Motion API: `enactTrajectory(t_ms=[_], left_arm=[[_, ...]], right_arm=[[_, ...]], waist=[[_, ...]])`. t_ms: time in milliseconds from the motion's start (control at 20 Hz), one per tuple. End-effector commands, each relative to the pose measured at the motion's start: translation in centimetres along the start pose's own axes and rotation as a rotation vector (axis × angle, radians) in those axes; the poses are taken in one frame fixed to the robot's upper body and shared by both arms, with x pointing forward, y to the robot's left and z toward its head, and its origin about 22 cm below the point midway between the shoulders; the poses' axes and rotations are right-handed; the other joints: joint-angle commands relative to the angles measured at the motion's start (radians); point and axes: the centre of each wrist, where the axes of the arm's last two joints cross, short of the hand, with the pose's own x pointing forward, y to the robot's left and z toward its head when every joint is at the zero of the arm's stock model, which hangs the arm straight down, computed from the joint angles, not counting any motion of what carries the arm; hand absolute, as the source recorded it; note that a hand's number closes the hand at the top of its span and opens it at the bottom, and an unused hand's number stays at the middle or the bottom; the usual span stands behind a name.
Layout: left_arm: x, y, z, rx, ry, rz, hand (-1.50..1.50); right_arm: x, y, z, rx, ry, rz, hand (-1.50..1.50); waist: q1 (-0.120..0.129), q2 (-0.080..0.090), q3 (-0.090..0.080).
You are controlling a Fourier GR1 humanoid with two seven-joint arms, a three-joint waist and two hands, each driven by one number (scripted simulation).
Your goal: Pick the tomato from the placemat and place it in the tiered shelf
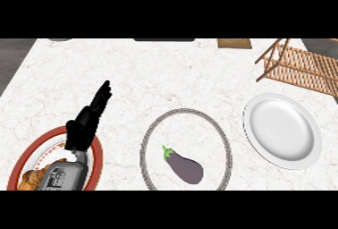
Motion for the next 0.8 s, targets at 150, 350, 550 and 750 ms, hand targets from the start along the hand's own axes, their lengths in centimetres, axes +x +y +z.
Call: enactTrajectory(t_ms=[150, 350, 550, 750], left_arm=[[0.7, -0.4, -1.4, 0.017, 0.011, -0.023, 0.00], [-0.6, -2.0, 0.0, 0.008, -0.005, -0.012, 0.00], [0.9, -0.3, -0.3, -0.016, -0.012, -0.013, 0.00], [2.1, -1.7, -0.3, -0.008, -0.007, -0.010, 0.00]], right_arm=[[-1.2, -0.7, -3.7, -0.104, 0.018, -0.002, 1.50], [-0.3, -0.1, -6.5, -0.103, -0.004, 0.046, 1.50], [-1.1, -1.0, -8.7, -0.145, -0.057, 0.142, 1.50], [-2.7, 1.9, -9.6, -0.163, -0.083, 0.140, 1.50]], waist=[[-0.003, 0.000, 0.000], [0.005, 0.002, 0.000], [0.009, 0.002, 0.000], [0.012, 0.003, 0.001]])
